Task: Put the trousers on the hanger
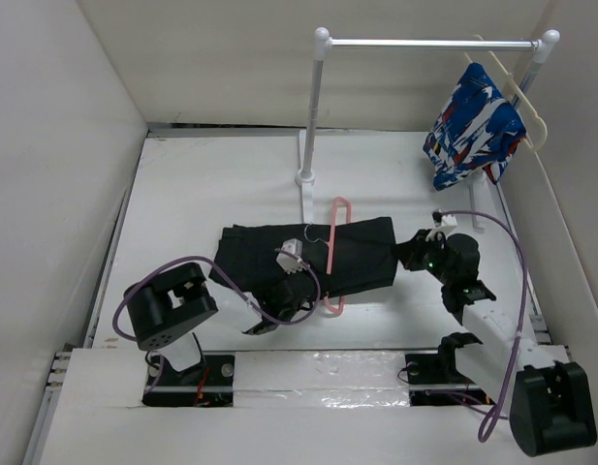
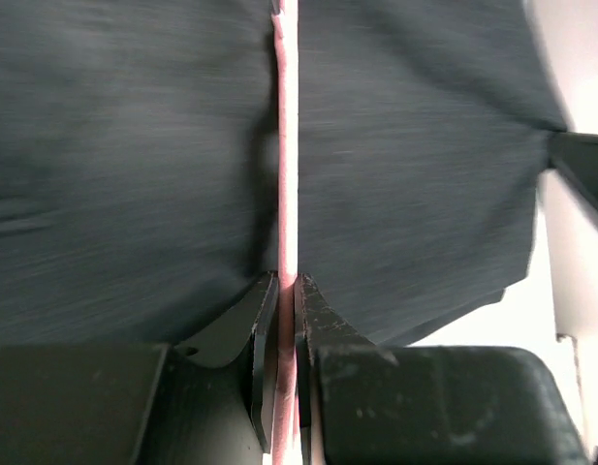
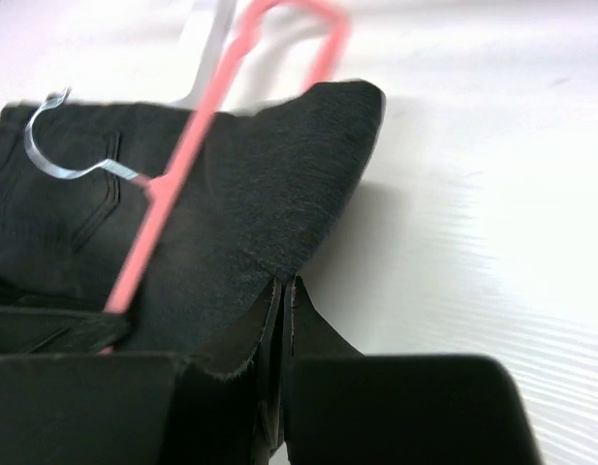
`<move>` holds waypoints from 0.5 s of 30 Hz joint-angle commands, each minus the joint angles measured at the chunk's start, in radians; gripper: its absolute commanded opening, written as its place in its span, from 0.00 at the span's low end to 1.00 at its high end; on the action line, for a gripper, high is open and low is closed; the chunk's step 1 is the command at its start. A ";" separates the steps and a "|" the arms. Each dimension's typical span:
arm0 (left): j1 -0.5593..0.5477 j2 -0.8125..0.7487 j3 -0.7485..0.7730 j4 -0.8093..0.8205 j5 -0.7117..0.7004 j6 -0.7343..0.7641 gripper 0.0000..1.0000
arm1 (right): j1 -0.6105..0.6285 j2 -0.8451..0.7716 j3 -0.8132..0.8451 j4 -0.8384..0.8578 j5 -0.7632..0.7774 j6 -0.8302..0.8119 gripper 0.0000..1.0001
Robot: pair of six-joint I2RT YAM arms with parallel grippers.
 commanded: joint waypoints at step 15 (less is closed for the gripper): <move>0.023 -0.243 -0.123 -0.311 -0.220 0.031 0.00 | -0.267 -0.076 0.058 -0.115 -0.092 -0.100 0.00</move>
